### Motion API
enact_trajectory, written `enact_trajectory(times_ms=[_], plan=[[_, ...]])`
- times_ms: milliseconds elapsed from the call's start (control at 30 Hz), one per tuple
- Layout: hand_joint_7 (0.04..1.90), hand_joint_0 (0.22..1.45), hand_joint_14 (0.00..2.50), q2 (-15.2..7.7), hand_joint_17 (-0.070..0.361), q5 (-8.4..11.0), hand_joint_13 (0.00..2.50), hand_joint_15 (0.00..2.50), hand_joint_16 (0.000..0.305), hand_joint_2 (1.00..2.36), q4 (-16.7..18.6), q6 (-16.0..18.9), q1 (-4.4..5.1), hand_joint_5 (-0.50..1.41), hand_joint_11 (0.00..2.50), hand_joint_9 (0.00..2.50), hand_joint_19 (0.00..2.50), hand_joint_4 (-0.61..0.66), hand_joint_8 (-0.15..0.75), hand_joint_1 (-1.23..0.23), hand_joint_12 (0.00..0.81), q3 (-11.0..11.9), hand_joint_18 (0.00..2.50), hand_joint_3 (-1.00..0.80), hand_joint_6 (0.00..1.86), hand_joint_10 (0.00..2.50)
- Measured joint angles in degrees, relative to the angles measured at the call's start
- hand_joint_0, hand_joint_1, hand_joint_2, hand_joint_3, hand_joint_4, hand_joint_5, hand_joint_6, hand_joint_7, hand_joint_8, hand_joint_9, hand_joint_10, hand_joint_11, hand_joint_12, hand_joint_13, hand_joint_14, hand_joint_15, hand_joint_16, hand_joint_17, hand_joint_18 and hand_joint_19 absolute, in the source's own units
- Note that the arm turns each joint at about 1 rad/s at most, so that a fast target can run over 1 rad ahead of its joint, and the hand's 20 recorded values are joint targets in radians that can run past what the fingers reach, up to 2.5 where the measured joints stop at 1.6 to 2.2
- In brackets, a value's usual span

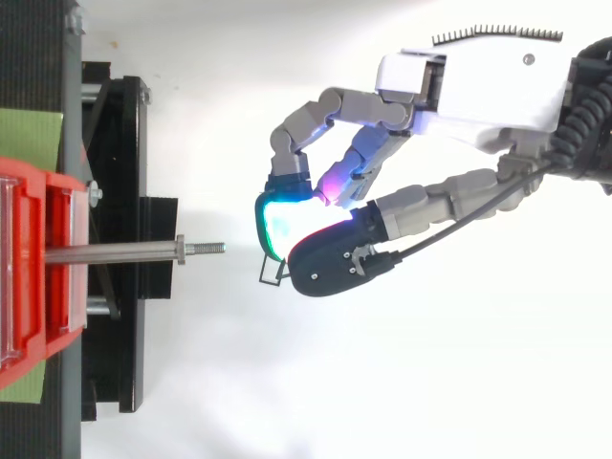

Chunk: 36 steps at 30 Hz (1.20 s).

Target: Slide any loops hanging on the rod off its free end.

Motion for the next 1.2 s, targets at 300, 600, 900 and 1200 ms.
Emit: enact_trajectory(times_ms=[300, 600, 900, 1200], plan=[[1.1, 0.63, 0.01, 0.0, 0.097, -0.01, 0.87, 0.18, 0.043, 1.02, 0.3, 0.0, 0.0, -0.19, 0.4, 0.96, 0.36, -0.01, 0.297, -0.73, 0.295, 0.0, 0.84, -0.12, 0.92, 0.01], [1.11, 0.63, 0.01, 0.0, 0.096, 0.01, 0.87, 0.18, 0.043, 1.02, 0.4, 0.0, 0.0, -0.19, 0.39, 0.96, 0.36, -0.02, 0.295, -0.73, 0.294, 0.0, 0.84, -0.11, 0.91, 0.01], [1.11, 0.63, 0.01, 0.0, 0.096, 0.01, 0.87, 0.18, 0.043, 1.02, 0.4, 0.0, 0.0, -0.19, 0.4, 0.97, 0.37, -0.01, 0.303, -0.73, 0.296, 0.0, 0.84, -0.11, 0.91, 0.01], [1.12, 0.63, 0.01, 0.0, 0.096, 0.01, 0.88, 0.19, 0.043, 1.02, 0.4, 0.0, 0.0, -0.19, 0.4, 0.99, 0.37, -0.01, 0.306, -0.73, 0.297, 0.0, 0.85, -0.1, 0.91, 0.01]])
